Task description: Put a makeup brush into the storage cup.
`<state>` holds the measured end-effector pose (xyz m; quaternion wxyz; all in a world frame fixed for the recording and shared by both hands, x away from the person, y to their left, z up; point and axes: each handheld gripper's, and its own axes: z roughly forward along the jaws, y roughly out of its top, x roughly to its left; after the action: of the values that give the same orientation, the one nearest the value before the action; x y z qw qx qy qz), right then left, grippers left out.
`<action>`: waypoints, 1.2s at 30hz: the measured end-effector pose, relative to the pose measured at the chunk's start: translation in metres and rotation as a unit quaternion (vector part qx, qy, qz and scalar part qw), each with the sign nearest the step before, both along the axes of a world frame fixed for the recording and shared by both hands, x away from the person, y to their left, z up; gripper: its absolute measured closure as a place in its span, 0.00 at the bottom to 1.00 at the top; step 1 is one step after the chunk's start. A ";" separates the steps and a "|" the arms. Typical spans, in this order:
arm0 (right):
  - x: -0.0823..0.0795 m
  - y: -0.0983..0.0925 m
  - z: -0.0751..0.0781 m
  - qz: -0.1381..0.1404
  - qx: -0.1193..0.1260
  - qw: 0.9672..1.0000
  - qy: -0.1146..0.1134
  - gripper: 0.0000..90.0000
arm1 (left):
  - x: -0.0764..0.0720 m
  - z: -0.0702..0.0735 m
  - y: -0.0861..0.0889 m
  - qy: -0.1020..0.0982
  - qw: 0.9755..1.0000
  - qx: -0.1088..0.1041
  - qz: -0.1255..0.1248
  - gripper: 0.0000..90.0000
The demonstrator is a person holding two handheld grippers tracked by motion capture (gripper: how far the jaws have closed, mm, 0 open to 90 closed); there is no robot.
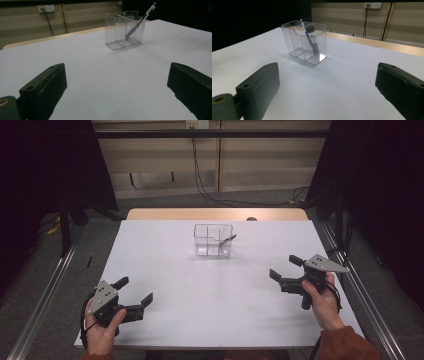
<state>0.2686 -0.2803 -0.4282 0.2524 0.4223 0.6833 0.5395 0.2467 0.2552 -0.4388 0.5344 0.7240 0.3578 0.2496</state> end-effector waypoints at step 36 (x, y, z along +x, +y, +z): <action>-0.059 -0.038 -0.021 -0.034 -0.016 0.999 0.003 0.05 | -0.005 0.004 0.001 -0.002 1.000 0.007 -0.004 0.03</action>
<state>0.2098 -0.3182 -0.4495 0.2754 0.4430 0.6775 0.5186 0.2414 0.2563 -0.4351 0.5312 0.7287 0.3516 0.2515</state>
